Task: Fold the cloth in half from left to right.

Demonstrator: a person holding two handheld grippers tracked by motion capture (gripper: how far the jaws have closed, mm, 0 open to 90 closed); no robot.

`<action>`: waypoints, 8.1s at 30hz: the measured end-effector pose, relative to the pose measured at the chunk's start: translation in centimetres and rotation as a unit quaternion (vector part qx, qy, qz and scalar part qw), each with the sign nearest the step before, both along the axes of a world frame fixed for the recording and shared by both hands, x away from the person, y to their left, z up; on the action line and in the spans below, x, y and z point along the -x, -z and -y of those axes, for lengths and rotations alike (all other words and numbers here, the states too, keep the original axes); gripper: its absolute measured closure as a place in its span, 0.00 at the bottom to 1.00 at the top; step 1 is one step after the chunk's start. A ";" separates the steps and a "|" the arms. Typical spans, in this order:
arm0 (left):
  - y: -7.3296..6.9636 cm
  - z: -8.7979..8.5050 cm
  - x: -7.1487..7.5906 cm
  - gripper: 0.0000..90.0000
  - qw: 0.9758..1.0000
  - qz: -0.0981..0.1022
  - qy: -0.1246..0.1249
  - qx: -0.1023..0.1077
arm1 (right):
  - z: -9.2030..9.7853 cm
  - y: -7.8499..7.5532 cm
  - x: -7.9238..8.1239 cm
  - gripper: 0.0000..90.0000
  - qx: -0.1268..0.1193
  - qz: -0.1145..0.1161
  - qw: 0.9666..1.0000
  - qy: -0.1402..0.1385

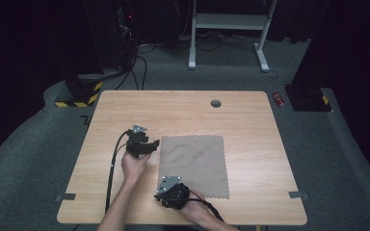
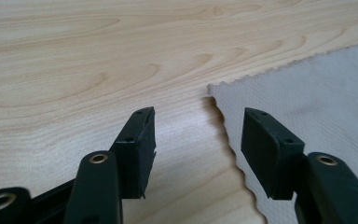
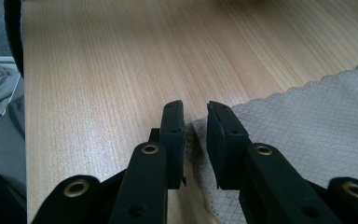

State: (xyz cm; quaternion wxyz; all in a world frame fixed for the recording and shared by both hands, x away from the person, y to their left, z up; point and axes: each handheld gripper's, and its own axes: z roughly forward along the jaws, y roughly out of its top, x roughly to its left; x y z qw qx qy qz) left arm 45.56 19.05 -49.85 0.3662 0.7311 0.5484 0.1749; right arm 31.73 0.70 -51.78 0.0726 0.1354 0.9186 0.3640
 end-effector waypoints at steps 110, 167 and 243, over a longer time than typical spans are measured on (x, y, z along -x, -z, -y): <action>-3.5 -1.4 -3.7 1.00 0.998 0.000 0.033 0.052 | -0.5 -3.2 -0.1 1.00 -0.062 -0.008 0.998 -0.011; -2.1 7.5 -6.2 1.00 0.996 -0.012 0.081 0.040 | 9.9 -0.9 0.3 1.00 -0.088 -0.008 0.991 0.097; 0.1 10.2 -4.1 0.59 0.997 -0.001 0.048 -0.054 | 17.5 -0.5 -2.9 0.72 -0.054 0.000 0.973 0.223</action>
